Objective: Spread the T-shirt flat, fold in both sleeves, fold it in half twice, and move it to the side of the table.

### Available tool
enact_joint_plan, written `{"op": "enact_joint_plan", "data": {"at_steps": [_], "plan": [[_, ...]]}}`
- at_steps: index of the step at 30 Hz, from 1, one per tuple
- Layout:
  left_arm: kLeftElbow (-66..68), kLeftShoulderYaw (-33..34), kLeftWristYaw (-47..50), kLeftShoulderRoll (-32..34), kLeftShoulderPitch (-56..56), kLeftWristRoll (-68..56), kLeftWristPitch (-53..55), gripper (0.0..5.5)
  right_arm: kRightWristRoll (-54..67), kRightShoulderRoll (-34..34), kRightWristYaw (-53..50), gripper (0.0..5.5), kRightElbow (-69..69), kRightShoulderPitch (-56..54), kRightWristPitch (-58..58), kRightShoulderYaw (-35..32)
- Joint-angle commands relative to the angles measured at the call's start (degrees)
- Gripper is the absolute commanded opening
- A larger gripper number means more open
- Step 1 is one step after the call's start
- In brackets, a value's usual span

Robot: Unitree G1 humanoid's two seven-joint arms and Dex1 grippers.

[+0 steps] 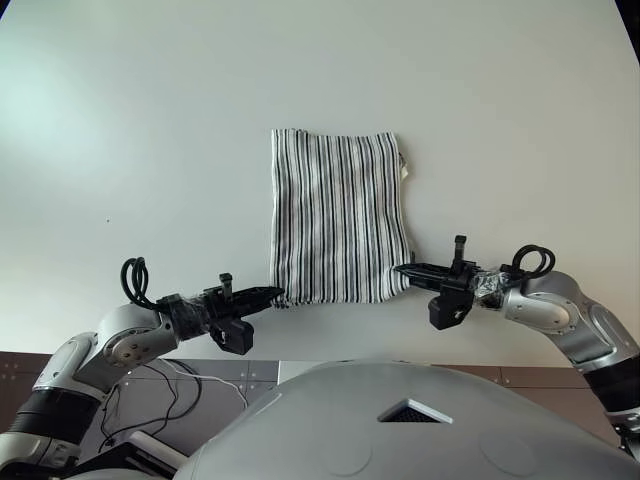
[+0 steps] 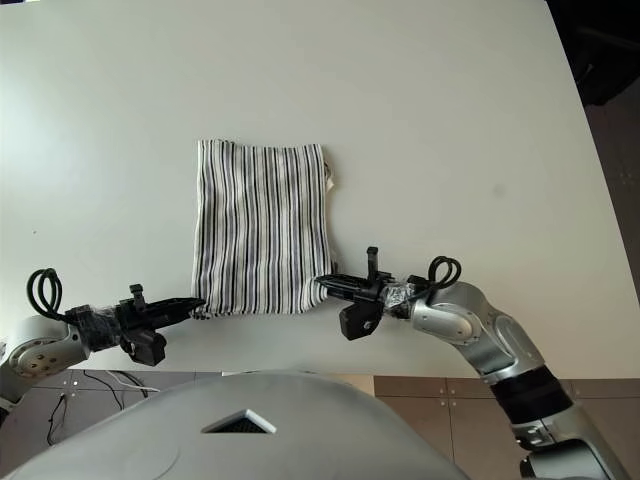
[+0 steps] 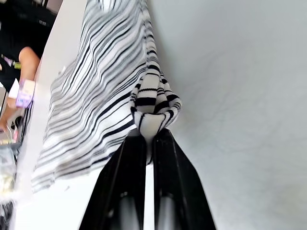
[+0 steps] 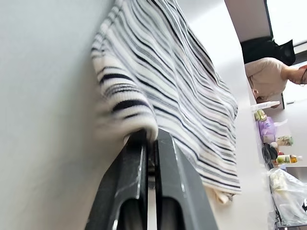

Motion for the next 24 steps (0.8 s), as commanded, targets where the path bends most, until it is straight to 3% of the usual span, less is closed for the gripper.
{"op": "enact_joint_plan", "data": {"at_steps": [1,7,12,17,24], "plan": [[-1.9,-0.9,-3.2,0.2,2.4,-2.5,5.1,0.1,3.3,-1.5,1.6,0.14,-1.8,1.5,1.7,-1.5],[-22.4,3.2,-12.6,4.4,11.4,-28.6,25.4,0.1,18.5,-4.4,7.9,0.14,-13.5,8.3,14.0,-4.7],[-23.7,6.6,-13.4,0.4,-0.2,-39.7,41.1,0.1,28.5,0.2,8.1,0.14,-15.4,2.1,31.4,-8.2],[-20.4,5.1,-11.5,-6.8,-13.6,-42.3,53.7,0.1,29.9,5.3,8.2,0.14,-8.9,-10.2,40.9,-7.9],[-15.9,3.0,-11.9,-12.4,-20.4,-38.1,57.8,0.1,25.0,10.0,7.9,0.14,0.4,-16.9,39.4,-3.4]]}}
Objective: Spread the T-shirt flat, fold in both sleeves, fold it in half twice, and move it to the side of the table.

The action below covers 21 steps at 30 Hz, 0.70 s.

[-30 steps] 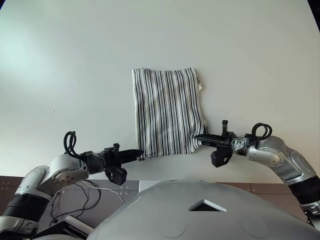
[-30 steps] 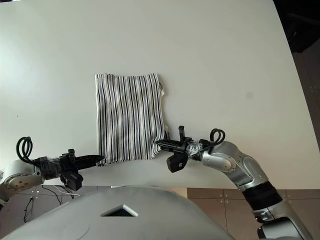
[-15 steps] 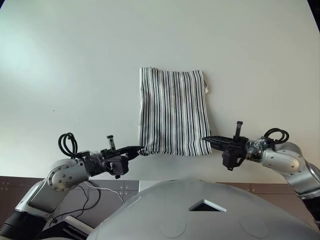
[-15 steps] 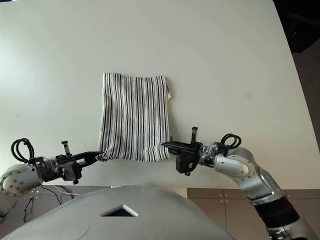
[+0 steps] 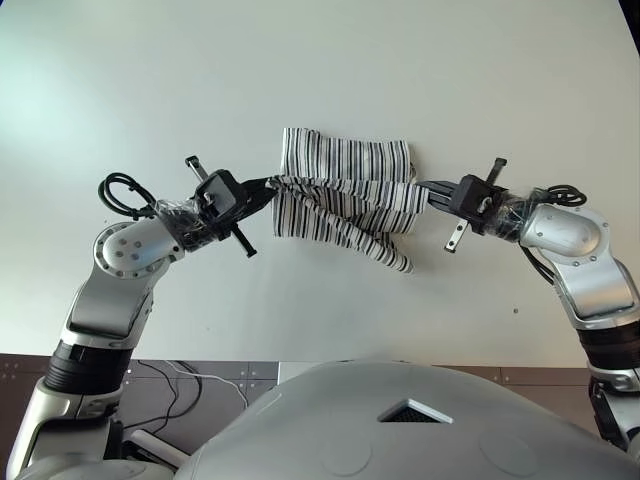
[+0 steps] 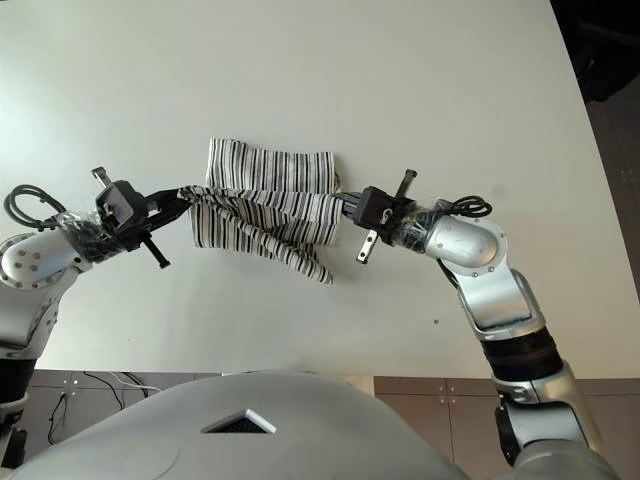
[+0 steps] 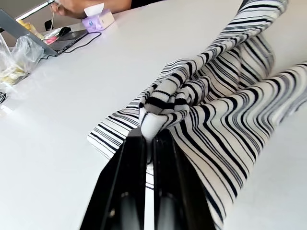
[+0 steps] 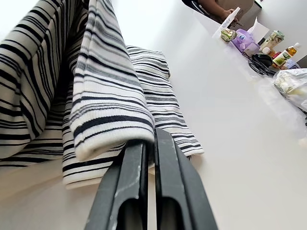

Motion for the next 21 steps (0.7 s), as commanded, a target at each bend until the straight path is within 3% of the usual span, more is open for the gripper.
{"op": "enact_joint_plan", "data": {"at_steps": [1,8,15,21], "plan": [[1.9,-1.1,-0.5,-2.6,-3.1,2.2,1.7,0.1,-3.2,2.8,-1.3,0.14,5.1,-3.2,-0.5,1.9],[7.4,-1.5,-0.1,-8.3,-11.1,3.5,3.9,0.1,-3.1,8.7,-4.4,0.14,15.9,-11.5,2.7,-0.5],[27.2,-1.0,3.5,-14.3,-23.8,9.0,2.9,0.1,-7.5,16.2,-8.0,0.14,37.4,-23.7,-1.0,1.9],[33.2,-1.0,1.7,-19.1,-31.8,8.8,1.2,0.1,-9.8,20.3,-12.8,0.14,53.1,-30.9,-3.1,1.1]]}}
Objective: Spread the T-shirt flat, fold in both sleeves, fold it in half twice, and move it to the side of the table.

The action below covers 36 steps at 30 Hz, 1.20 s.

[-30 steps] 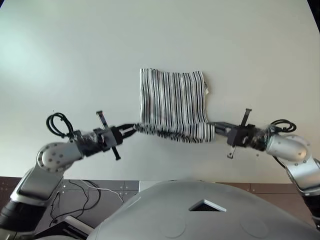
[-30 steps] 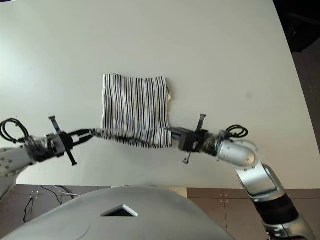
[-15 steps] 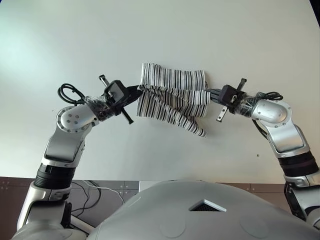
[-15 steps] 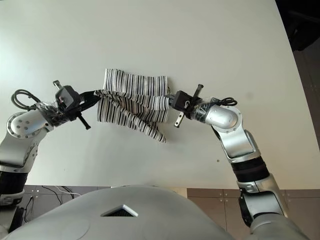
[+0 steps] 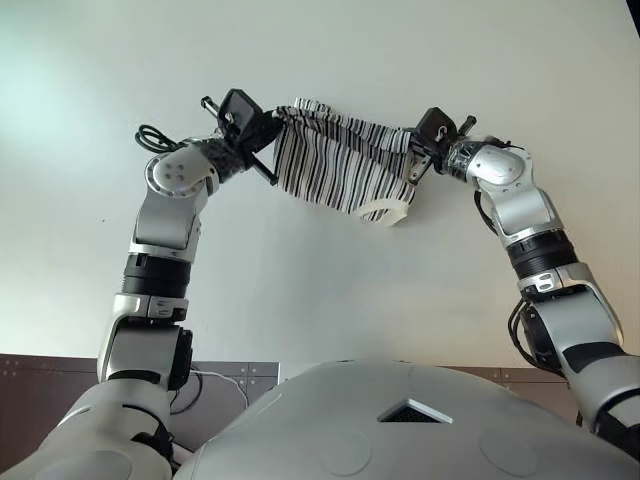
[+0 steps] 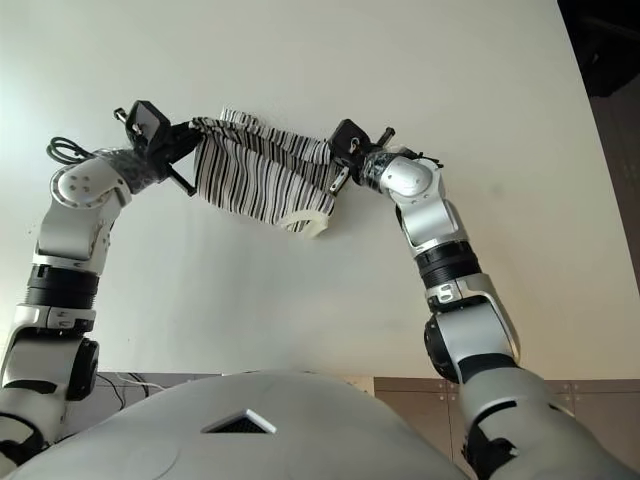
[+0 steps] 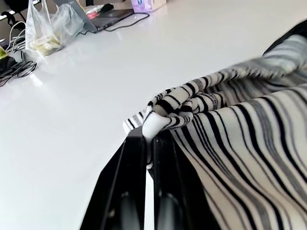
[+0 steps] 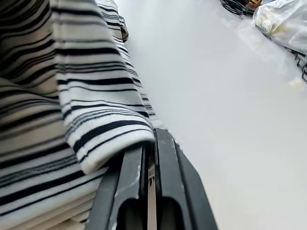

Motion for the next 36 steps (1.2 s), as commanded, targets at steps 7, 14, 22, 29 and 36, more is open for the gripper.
{"op": "enact_joint_plan", "data": {"at_steps": [7,14,22,29,36], "plan": [[16.0,1.6,0.2,-4.6,-13.6,2.1,-3.9,0.1,-2.2,2.4,-3.9,0.14,13.5,-8.0,-1.2,-1.9],[25.1,1.6,2.4,-6.4,-15.4,5.1,-9.1,0.1,1.4,-0.9,0.1,0.35,2.8,-3.7,1.3,-5.6],[26.4,2.0,2.4,-7.4,-15.2,5.7,-12.4,0.1,1.3,2.3,-2.8,1.72,5.4,-4.8,1.0,-6.7],[30.9,2.1,2.8,-9.3,-18.8,6.3,-15.0,0.1,13.0,-2.5,12.4,2.73,-9.0,0.7,13.9,-11.5],[31.8,2.5,3.2,-9.0,-17.3,7.3,-17.2,0.1,22.1,0.1,12.2,2.73,-15.6,6.0,35.6,-14.1]]}}
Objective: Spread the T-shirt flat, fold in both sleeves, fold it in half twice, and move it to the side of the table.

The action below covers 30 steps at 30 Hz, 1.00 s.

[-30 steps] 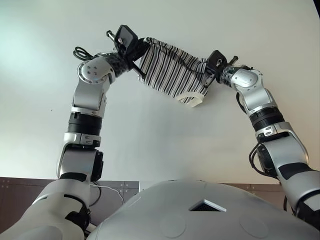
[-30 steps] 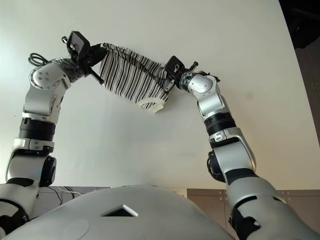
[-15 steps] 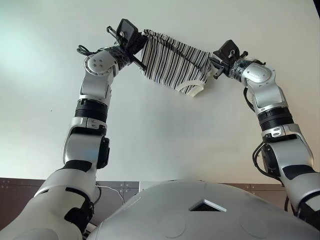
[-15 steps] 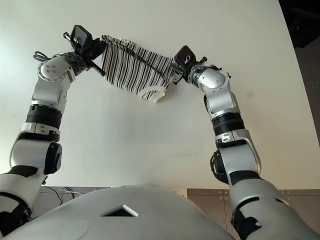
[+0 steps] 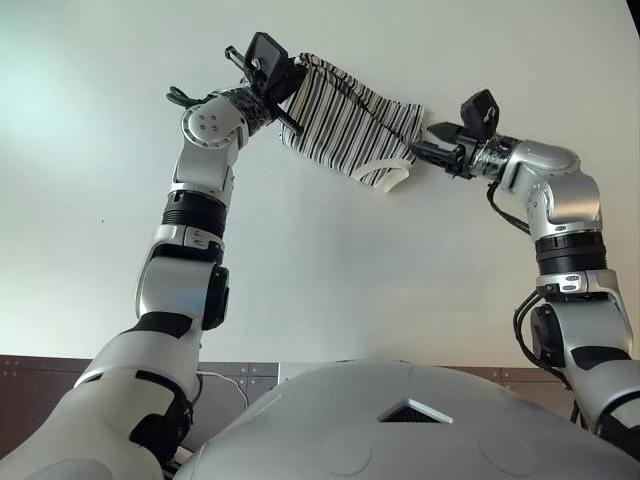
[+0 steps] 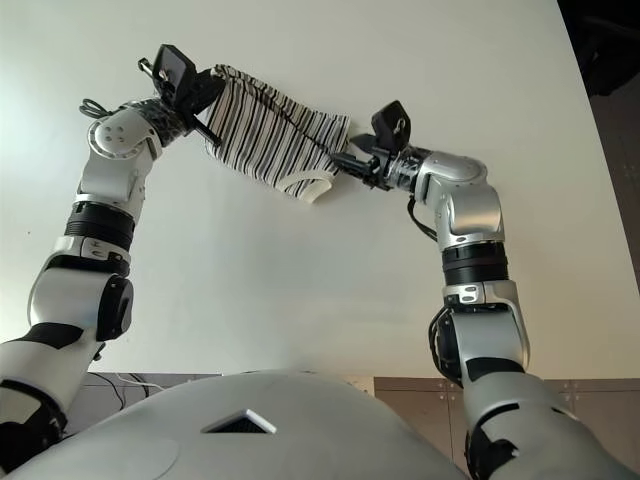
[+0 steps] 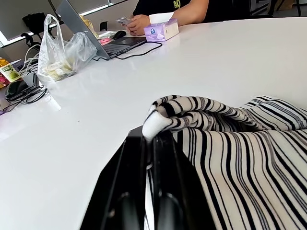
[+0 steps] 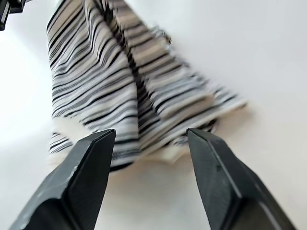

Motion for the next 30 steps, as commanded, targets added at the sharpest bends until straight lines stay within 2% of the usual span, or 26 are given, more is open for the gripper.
{"op": "enact_joint_plan", "data": {"at_steps": [1,2,12,17,23,26,30], "plan": [[0.9,0.3,0.4,0.2,0.4,1.1,-1.4,0.1,2.5,2.6,-2.9,2.73,-2.1,1.3,6.1,-1.2],[1.2,0.3,0.4,0.2,0.5,1.2,-1.7,0.1,2.9,2.9,-3.4,2.73,-2.5,1.6,7.0,-1.4],[1.2,0.6,0.3,0.3,0.9,1.5,-2.2,0.1,6.7,4.3,-6.3,0.98,-6.4,1.9,9.6,-4.2],[2.1,0.9,0.8,0.3,-0.1,1.5,-2.4,0.1,4.0,6.0,-8.9,0.13,-1.7,-1.2,6.1,-2.8],[6.0,1.3,0.9,-0.1,-3.8,1.6,-3.2,0.1,2.5,6.5,-10.6,0.13,2.5,-4.7,3.1,-2.6],[7.9,1.2,1.2,-0.3,-4.6,1.9,-3.7,0.1,2.4,7.3,-14.0,0.13,4.6,-6.3,0.1,-4.9],[10.6,4.1,2.0,-0.4,-9.6,-0.8,-2.1,0.1,2.2,9.2,-17.8,0.13,15.0,-15.4,-7.8,-7.7]]}}
